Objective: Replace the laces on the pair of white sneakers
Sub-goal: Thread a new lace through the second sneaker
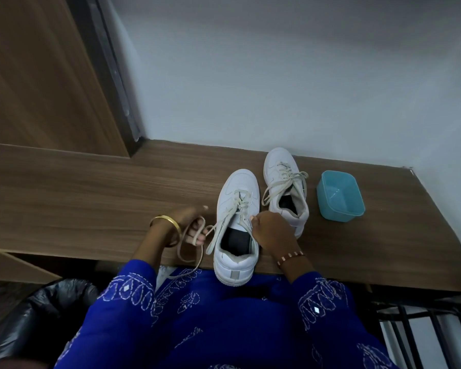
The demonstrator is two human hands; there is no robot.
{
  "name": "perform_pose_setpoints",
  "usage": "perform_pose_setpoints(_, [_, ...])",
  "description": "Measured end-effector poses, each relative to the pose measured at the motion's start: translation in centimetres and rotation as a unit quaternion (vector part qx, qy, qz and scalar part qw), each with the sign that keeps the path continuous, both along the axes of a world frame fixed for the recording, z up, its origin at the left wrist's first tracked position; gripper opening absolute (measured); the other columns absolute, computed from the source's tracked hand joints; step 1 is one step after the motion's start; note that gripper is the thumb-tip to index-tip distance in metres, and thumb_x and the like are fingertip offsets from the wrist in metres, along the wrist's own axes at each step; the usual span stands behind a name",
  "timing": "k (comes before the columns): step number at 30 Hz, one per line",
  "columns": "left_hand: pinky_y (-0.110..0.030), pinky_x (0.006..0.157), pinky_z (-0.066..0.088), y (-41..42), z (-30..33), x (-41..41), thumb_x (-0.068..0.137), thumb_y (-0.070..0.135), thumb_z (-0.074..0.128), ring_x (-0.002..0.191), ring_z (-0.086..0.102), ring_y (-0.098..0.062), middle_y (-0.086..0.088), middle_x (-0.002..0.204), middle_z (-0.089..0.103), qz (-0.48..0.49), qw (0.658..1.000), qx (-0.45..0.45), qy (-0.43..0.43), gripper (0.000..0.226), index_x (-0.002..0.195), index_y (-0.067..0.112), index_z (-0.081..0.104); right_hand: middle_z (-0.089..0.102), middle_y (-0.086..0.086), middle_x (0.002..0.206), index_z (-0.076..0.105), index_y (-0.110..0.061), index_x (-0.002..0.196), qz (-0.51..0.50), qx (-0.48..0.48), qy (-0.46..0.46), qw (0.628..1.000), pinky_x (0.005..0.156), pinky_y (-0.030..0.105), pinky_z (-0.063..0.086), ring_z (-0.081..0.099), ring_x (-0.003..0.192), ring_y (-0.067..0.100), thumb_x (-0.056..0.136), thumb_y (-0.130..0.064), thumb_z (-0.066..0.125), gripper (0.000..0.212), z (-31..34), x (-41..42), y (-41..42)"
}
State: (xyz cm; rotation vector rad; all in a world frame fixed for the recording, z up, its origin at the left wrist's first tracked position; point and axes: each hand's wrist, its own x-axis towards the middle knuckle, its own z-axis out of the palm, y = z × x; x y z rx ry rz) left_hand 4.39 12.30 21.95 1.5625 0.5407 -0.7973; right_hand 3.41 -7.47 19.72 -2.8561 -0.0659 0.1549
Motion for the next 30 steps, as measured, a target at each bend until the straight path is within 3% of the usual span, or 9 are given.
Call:
perform_pose_setpoints(4, [-0.021,0.036,0.046,-1.8,-0.6,0.0,0.092,0.021,0.055,0.043,0.052,-0.016,-0.009,0.061,0.052,-0.070,0.991,0.078,-0.088,0.025,0.072,0.006,0.052,0.066,0.014,0.096,0.062,0.000,0.089,0.005,-0.003,-0.013,1.000,0.081,0.034,0.043,0.060,0.095,0.028,0.098,-0.027,0.034,0.040,-0.1,-0.1,0.0])
perform_pose_setpoints(8, [-0.019,0.060,0.040,-2.3,-0.8,0.5,0.090,0.013,0.054,0.061,0.049,-0.008,0.005,0.065,0.053,-0.165,0.931,0.223,-0.236,0.014,0.078,0.012,0.062,0.066,0.013,0.097,0.063,-0.001,0.091,0.011,-0.012,-0.014,1.000,0.080,0.032,0.042,0.060,0.096,0.027,0.099,-0.027,0.033,0.041,0.0,-0.1,0.1])
perform_pose_setpoints(10, [-0.020,0.059,0.039,-2.3,-0.8,0.5,0.089,0.010,0.053,0.058,0.048,-0.006,0.006,0.062,0.054,-0.172,0.927,0.227,-0.245,0.015,0.083,0.008,0.067,0.066,0.014,0.097,0.063,-0.001,0.092,0.013,-0.016,-0.014,1.000,0.081,0.032,0.042,0.060,0.095,0.027,0.099,-0.028,0.032,0.041,-0.1,-0.1,0.1])
perform_pose_setpoints(14, [-0.022,0.057,0.042,-2.1,-0.7,0.4,0.086,0.010,0.059,0.054,0.050,-0.011,0.001,0.058,0.057,-0.145,0.931,0.209,-0.260,0.027,0.060,0.016,0.061,0.066,0.014,0.100,0.062,-0.002,0.096,0.022,-0.032,-0.022,0.999,0.080,0.032,0.043,0.060,0.098,0.027,0.099,-0.027,0.032,0.039,0.1,-0.4,0.2])
perform_pose_setpoints(18, [-0.014,0.056,0.043,-1.9,-0.3,0.3,0.085,0.007,0.062,0.057,0.052,-0.004,0.007,0.060,0.059,-0.140,0.943,0.165,-0.253,0.025,0.061,0.015,0.062,0.066,0.014,0.099,0.062,-0.002,0.096,0.012,-0.023,-0.020,0.999,0.078,0.032,0.043,0.060,0.097,0.028,0.098,-0.027,0.035,0.038,0.2,-0.6,0.3])
perform_pose_setpoints(20, [-0.019,0.059,0.043,-1.8,-0.3,0.4,0.088,0.006,0.056,0.056,0.050,-0.008,0.002,0.059,0.057,-0.124,0.948,0.158,-0.249,0.028,0.060,0.014,0.058,0.066,0.015,0.099,0.062,-0.002,0.095,0.009,-0.016,-0.020,1.000,0.079,0.033,0.043,0.060,0.097,0.028,0.098,-0.028,0.035,0.037,0.1,-0.6,0.2])
perform_pose_setpoints(23, [-0.027,0.062,0.039,-1.8,-0.5,0.8,0.094,0.013,0.044,0.062,0.048,-0.020,-0.007,0.065,0.056,-0.091,0.938,0.199,-0.270,0.034,0.060,0.013,0.048,0.066,0.015,0.100,0.062,-0.001,0.097,0.019,-0.016,-0.028,0.999,0.079,0.032,0.043,0.060,0.098,0.028,0.099,-0.026,0.035,0.038,0.2,-0.7,0.2])
perform_pose_setpoints(28, [-0.021,0.051,0.041,-1.9,0.0,1.2,0.097,0.015,0.042,0.047,0.049,-0.013,-0.003,0.059,0.053,-0.102,0.928,0.206,-0.293,0.035,0.062,0.014,0.040,0.066,0.015,0.099,0.062,-0.001,0.095,0.018,-0.009,-0.033,0.999,0.078,0.032,0.042,0.060,0.097,0.028,0.099,-0.027,0.034,0.039,0.2,-0.7,0.2])
perform_pose_setpoints(30, [-0.024,0.053,0.041,-1.2,0.4,1.5,0.094,0.014,0.048,0.051,0.049,-0.016,-0.003,0.059,0.052,-0.107,0.919,0.214,-0.313,0.031,0.064,0.016,0.044,0.067,0.015,0.097,0.062,-0.001,0.093,0.015,-0.003,-0.034,0.999,0.077,0.032,0.042,0.061,0.094,0.028,0.098,-0.027,0.035,0.039,0.0,-0.7,0.1])
